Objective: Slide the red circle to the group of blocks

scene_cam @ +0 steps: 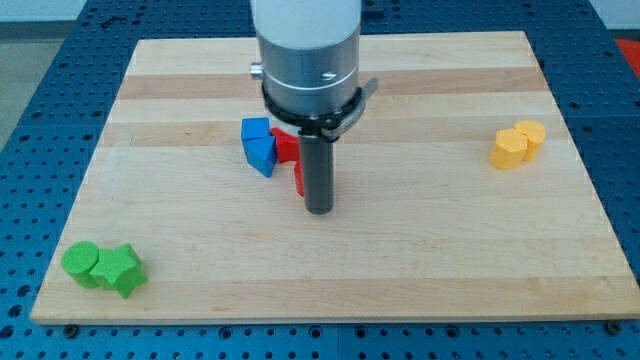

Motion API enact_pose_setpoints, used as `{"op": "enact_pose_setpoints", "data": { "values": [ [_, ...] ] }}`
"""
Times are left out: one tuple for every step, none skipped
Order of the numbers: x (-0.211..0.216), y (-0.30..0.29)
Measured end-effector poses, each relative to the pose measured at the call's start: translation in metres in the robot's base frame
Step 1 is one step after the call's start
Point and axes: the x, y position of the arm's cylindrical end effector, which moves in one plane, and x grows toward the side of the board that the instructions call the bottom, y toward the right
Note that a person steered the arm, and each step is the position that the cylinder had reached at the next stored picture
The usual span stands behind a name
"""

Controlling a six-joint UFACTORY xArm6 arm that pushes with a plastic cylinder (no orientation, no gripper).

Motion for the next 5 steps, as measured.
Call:
{"op": "enact_pose_setpoints", "data": {
  "values": [
    [0.0, 0.028],
    [0.0, 0.055],
    [-0.001, 0.051],
    [-0.001, 0.03],
    [-0.005, -0.009]
  ]
}}
